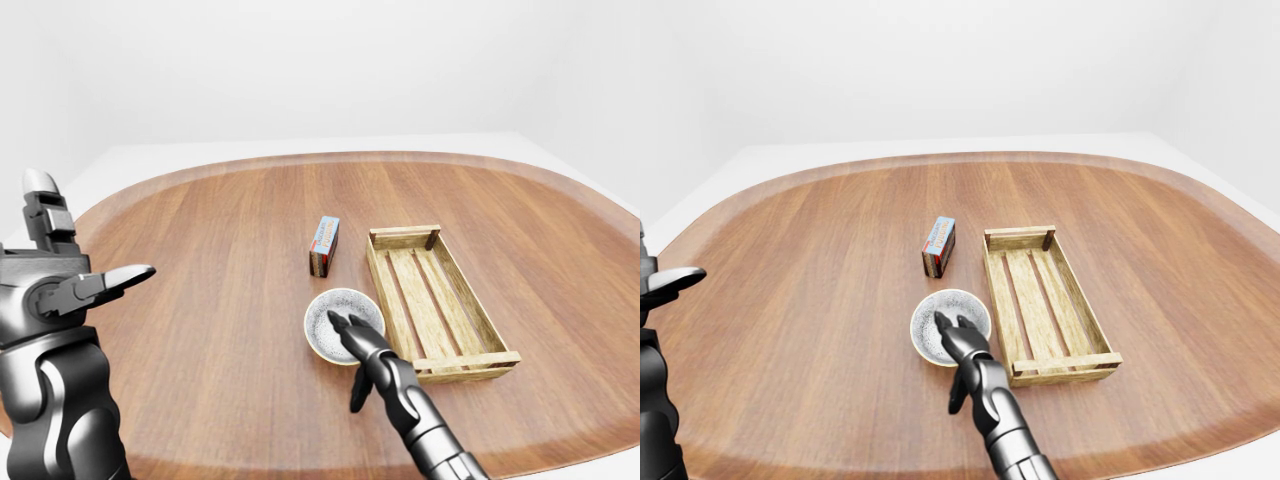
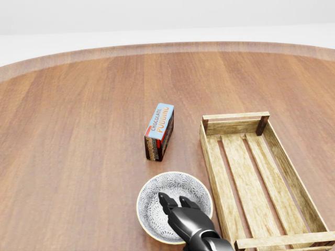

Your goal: Pick up the bowl on the left and put it in the tray.

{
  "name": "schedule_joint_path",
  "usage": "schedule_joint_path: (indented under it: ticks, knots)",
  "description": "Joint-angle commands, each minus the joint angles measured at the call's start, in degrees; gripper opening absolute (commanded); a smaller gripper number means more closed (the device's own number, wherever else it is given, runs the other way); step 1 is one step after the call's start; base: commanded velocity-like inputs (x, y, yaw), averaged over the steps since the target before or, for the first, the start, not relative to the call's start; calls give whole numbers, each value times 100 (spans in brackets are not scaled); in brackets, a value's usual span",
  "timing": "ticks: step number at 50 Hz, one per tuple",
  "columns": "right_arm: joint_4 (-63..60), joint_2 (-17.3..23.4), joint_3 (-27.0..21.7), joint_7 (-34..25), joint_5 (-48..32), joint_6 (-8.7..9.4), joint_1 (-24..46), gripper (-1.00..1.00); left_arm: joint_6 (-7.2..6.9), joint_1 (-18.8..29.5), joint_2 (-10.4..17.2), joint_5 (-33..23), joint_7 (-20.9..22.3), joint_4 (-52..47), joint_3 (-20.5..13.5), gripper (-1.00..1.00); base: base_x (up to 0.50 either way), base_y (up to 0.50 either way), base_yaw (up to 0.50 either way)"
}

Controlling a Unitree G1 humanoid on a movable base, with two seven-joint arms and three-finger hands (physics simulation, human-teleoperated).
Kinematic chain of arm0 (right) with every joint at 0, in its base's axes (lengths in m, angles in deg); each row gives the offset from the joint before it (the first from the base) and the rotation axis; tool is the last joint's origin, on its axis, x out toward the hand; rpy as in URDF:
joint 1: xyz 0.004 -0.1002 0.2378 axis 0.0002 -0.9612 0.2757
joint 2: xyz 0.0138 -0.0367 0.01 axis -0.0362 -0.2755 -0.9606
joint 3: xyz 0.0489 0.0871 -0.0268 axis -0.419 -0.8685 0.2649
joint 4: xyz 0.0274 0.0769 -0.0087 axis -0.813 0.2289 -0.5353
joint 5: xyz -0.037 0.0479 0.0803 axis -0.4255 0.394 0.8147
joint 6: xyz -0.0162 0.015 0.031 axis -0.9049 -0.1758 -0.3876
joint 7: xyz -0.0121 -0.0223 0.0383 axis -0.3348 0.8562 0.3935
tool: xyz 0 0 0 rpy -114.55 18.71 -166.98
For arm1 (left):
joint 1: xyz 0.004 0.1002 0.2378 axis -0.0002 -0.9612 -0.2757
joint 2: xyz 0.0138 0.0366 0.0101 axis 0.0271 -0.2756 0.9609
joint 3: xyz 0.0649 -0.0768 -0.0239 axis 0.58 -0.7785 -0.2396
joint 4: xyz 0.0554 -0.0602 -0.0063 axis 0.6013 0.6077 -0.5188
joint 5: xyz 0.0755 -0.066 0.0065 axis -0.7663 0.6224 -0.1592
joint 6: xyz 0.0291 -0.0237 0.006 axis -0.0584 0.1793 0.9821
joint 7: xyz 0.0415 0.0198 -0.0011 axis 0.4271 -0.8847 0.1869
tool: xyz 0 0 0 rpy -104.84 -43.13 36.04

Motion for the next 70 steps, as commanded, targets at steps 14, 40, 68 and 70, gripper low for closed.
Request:
schedule_joint_path:
  ticks: [14,40,68,70]
  knots:
    - [854,-106,9,353,93,0,249,-17,0,-10,-6,5,-14,-27,2,100,0,0,0]
    - [612,-160,134,184,28,0,107,-100,0,-27,-28,-46,20,-22,8,100,0,0,0]
    - [-2341,-310,121,-1765,-651,0,425,-100,0,-22,-11,31,-32,-104,-10,100,0,0,0]
    - [-2431,-316,97,-1838,-688,0,484,-100,0,-16,-13,21,-33,-96,-4,100,0,0,0]
